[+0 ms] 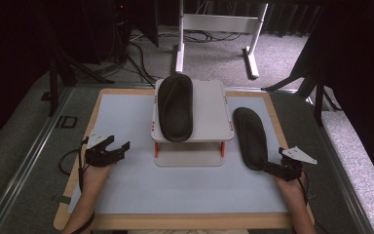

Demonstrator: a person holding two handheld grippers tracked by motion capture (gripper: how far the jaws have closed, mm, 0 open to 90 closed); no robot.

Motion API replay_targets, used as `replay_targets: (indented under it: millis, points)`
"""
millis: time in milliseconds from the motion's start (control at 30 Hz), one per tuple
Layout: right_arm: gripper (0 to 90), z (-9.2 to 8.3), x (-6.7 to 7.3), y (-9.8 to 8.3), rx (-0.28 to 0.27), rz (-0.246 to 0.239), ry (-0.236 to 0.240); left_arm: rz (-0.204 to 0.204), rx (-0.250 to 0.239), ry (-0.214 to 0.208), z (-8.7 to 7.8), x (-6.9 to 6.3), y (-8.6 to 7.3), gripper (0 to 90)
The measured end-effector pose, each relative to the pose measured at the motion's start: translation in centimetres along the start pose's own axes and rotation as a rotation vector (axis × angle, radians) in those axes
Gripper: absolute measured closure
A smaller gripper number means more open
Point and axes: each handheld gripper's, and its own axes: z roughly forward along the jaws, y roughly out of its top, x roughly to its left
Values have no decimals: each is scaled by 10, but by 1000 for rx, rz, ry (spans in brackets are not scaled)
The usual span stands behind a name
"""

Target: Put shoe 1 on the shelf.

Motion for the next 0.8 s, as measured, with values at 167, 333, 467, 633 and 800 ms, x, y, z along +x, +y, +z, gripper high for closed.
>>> replay_targets:
  millis: [167, 333, 467, 633, 800]
  points:
    - [127, 0, -1, 0, -3, 10, -3, 27, -34, 33, -5, 1, -9, 124]
    - [116, 0, 0, 0, 1, -2, -1, 39, -56, 95, -10, 8, -22, 17]
    - [111, 0, -1, 1, 19, -2, 22, 23, -95, 94, -16, 14, -31, 17]
    - [111, 0, -3, 1, 33, 8, 14, 33, -174, 95, -22, 18, -40, 17]
    - [113, -2, -9, 1, 50, 40, 16, 57, -188, 60, -23, 18, -44, 17]
